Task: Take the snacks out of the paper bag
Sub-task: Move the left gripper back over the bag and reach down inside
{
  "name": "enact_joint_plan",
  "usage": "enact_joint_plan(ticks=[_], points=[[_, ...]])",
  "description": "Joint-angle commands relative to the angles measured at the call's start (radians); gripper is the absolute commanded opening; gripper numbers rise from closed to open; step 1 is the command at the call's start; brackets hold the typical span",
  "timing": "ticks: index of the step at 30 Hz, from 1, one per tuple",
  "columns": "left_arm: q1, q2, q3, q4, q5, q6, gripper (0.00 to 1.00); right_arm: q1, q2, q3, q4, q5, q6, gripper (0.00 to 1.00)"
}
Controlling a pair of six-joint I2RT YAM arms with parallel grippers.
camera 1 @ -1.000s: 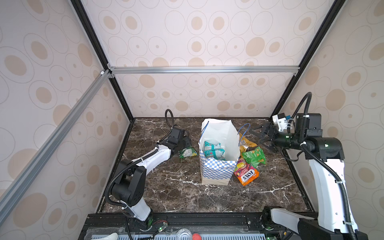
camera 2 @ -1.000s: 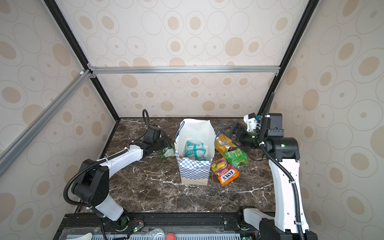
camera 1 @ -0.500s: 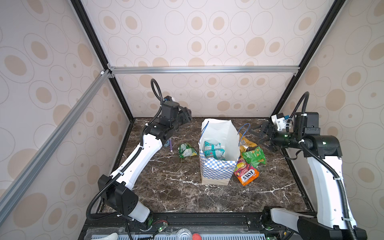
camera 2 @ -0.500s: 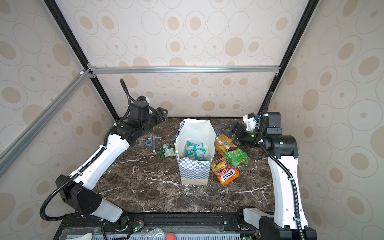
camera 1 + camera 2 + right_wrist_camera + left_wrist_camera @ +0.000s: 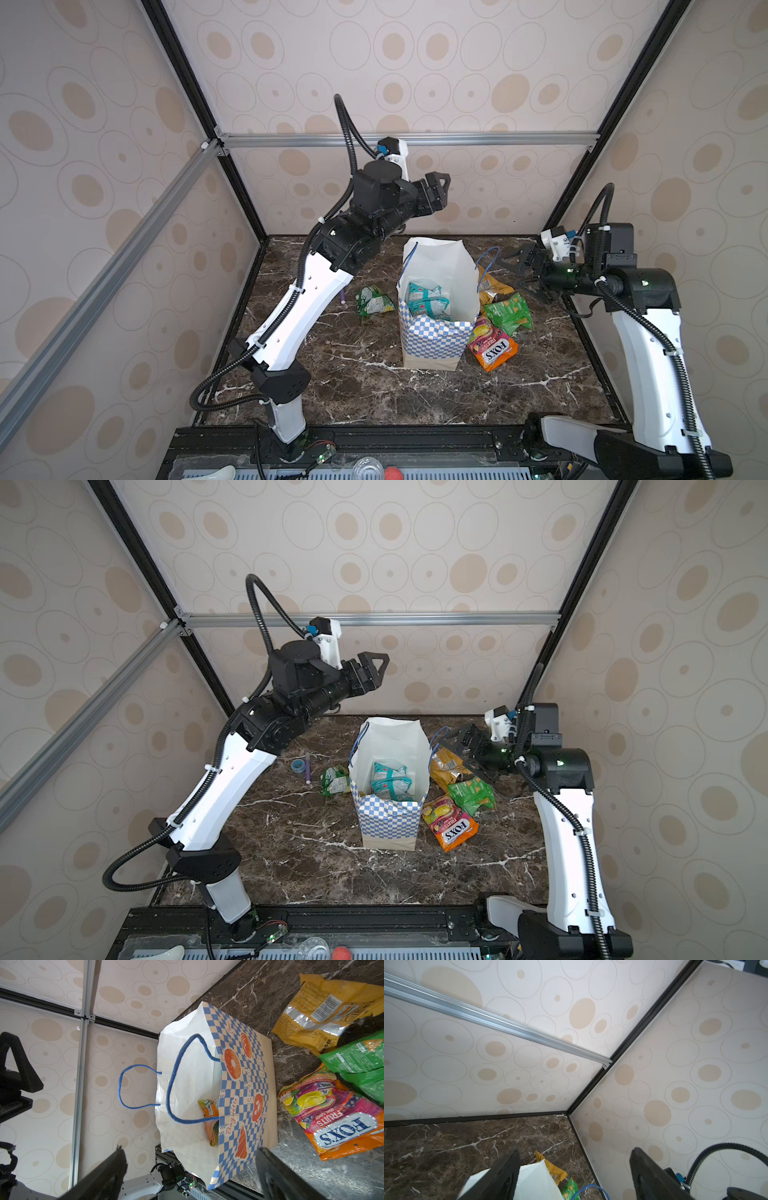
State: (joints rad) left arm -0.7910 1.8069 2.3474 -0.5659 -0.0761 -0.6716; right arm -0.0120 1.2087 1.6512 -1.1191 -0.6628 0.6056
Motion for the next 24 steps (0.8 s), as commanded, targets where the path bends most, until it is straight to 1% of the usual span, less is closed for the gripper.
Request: enact_joint_plan(ticks=[1,6,11,16,21,24], points=[[-0.057,0.03,0.031,-0.058,-0.068,0.036,0.85,0.009,-0.001,0.018,-0.024,0.009,-0.016,1.0],[-0.118,0.059,0.023,-0.142,-0.164,0.003,0.86,0.01,0.002,0.02,-0.027,0.012,-0.019,1.0],[-0.149,0.118,0.002,-0.186,-0.122,-0.031,0.86,0.01,0.006,0.023,-0.026,0.013,-0.019,1.0],[-0.149,0.155,-0.022,-0.289,-0.185,-0.095,0.86,0.009,0.003,0.021,-0.03,0.017,-0.022,1.0],[-0.129,0.169,-0.106,-0.287,-0.087,-0.113,0.86,0.01,-0.002,0.018,-0.034,0.015,-0.023,1.0],[-0.125,0.188,-0.122,-0.303,-0.07,-0.117,0.86,0.011,-0.004,0.022,-0.034,0.018,-0.021,1.0]])
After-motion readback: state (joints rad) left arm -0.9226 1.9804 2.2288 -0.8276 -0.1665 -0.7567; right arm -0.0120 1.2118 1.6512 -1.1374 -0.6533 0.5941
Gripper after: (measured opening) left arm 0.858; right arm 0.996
